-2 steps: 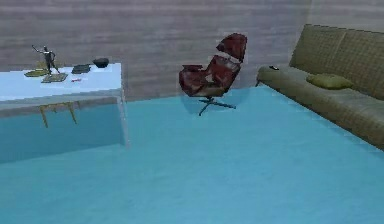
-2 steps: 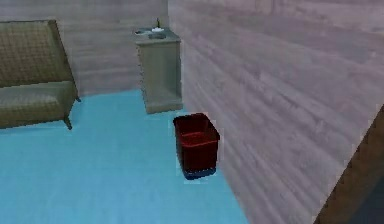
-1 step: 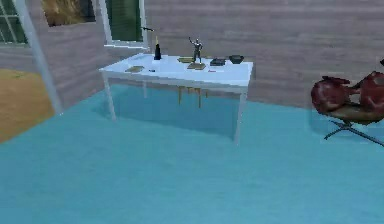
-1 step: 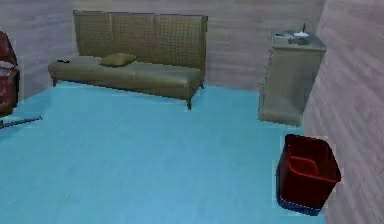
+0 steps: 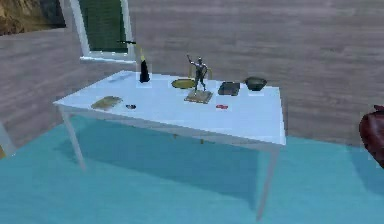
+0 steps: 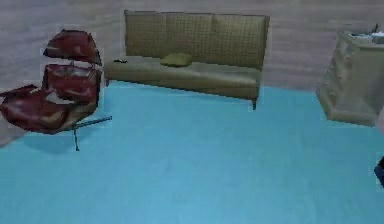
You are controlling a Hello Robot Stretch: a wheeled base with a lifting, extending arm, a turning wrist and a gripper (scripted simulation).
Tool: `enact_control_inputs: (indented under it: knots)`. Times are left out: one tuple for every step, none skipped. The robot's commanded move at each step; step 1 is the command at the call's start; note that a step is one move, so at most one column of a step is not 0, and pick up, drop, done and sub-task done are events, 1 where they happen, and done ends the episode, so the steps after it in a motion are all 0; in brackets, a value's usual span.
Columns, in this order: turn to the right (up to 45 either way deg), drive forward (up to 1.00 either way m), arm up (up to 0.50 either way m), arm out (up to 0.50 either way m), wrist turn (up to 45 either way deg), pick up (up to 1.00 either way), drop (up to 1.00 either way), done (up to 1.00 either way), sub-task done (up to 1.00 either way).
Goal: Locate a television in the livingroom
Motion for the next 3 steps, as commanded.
enact_control_inputs:
  knots:
    - [-45.0, 0.0, 0.0, 0.0, 0.0, 0.0, 0.0, 0.0, 0.0]
    - [-24.0, 0.0, 0.0, 0.0, 0.0, 0.0, 0.0, 0.0, 0.0]
    - [0.0, 0.65, 0.0, 0.0, 0.0, 0.0, 0.0, 0.0, 0.0]
